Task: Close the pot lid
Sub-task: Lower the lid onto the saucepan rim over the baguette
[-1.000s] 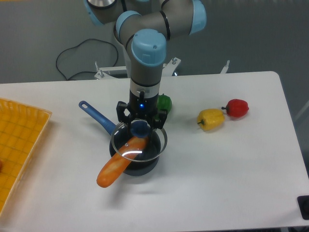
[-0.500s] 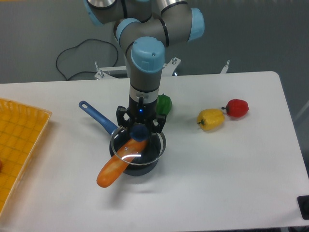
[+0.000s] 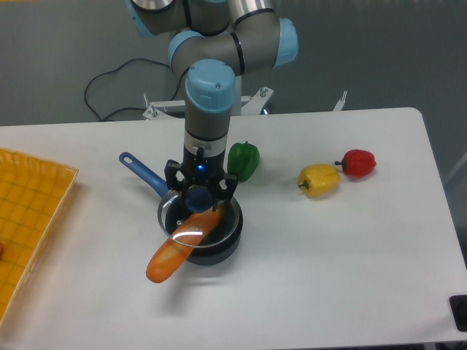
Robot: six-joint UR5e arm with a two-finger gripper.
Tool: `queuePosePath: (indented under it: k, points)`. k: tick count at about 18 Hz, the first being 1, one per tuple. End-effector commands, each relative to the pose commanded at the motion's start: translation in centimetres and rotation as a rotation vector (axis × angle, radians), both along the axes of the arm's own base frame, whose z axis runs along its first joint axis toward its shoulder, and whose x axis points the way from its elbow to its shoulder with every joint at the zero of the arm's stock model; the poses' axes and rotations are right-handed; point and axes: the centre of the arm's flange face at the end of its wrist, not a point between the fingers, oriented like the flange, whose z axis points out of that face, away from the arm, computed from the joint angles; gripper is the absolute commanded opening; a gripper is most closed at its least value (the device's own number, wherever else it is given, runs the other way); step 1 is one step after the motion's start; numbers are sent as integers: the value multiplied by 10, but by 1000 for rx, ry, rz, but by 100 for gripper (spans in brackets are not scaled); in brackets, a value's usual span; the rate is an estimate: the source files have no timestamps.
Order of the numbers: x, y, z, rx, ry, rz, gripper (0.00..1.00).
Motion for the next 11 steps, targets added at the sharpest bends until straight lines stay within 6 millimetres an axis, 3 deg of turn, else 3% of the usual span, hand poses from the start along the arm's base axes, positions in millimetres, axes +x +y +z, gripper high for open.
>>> queuePosePath:
  k: [11]
  points:
    - [-1,5,-5,11,15,-4,40]
